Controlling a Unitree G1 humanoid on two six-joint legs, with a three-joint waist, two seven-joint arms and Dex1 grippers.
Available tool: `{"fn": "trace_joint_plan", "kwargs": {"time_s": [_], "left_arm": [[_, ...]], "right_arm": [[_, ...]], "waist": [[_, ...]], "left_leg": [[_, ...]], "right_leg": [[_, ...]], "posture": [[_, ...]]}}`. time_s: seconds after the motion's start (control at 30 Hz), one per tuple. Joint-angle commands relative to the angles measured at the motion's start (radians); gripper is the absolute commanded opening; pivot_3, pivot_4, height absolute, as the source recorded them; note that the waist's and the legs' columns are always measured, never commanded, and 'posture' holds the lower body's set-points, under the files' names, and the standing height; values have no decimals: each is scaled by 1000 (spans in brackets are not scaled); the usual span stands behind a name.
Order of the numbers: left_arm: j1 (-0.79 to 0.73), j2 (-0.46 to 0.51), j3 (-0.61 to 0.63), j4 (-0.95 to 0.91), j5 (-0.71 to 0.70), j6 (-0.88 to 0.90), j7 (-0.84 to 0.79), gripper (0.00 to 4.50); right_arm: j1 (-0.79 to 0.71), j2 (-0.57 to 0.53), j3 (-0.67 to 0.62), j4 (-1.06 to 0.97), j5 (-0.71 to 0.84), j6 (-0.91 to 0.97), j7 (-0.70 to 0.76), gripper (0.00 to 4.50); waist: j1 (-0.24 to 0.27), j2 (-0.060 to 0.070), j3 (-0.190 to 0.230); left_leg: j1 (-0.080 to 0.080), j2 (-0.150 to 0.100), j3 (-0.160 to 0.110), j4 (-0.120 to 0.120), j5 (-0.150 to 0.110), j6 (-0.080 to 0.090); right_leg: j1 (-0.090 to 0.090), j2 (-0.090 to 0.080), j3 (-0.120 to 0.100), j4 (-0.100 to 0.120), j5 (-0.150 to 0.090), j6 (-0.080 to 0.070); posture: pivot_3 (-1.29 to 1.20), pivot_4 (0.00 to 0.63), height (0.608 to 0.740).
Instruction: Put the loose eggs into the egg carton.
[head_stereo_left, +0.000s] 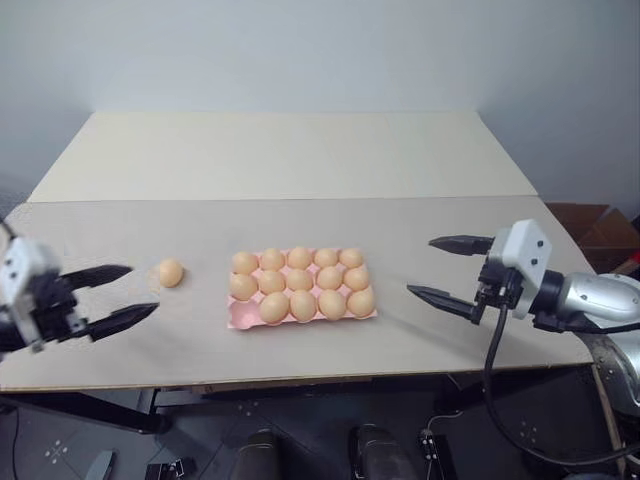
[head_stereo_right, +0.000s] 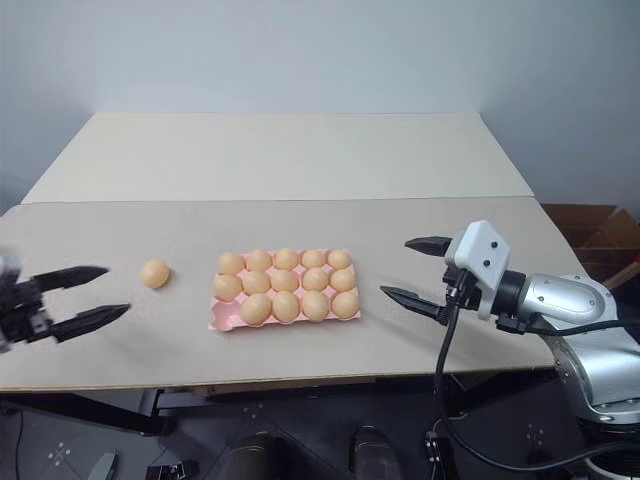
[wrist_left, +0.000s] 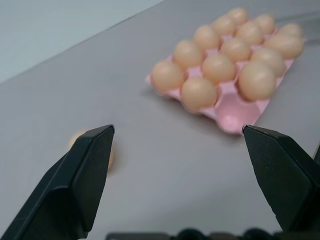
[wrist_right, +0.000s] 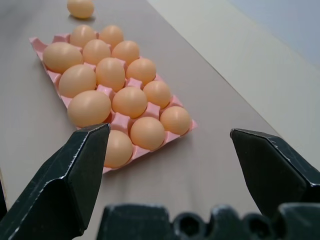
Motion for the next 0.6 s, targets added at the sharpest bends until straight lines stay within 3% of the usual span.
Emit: {"fn": "trace_joint_plan", "kwargs": {"time_s": [0.03, 0.2, 0.37, 0.6], "left_arm": [[85, -46, 89, -75, -18, 3, 33, 4463], [153, -116, 107, -166, -50, 26, 101, 4463], [154, -124, 95, -194, -62, 56, 169, 4463], [-117, -144, -59, -154, -32, 275, 524, 4463]], "right_arm": [[-13, -12, -16, 12, -7, -37, 21, 4500], [-29, -11, -13, 19, -7, -28, 29, 4500], [-38, -15, -21, 12, 0, -15, 36, 4500], [-47, -12, -24, -5, 4, -2, 25, 4500]], "waist": [[6, 0, 0], [18, 0, 0], [17, 0, 0], [23, -1, -1]], "left_leg": [[0, 0, 0, 0, 0, 0], [0, 0, 0, 0, 0, 0], [0, 0, 1, 0, 0, 0], [2, -1, 0, 0, 0, 0]], "right_leg": [[0, 0, 0, 0, 0, -1], [0, 0, 0, 0, 0, -1], [0, 0, 1, 0, 0, -1], [2, 0, 0, 1, 1, 2]], "posture": [[0, 150, 740], [0, 150, 740], [0, 150, 740], [0, 150, 740]]}}
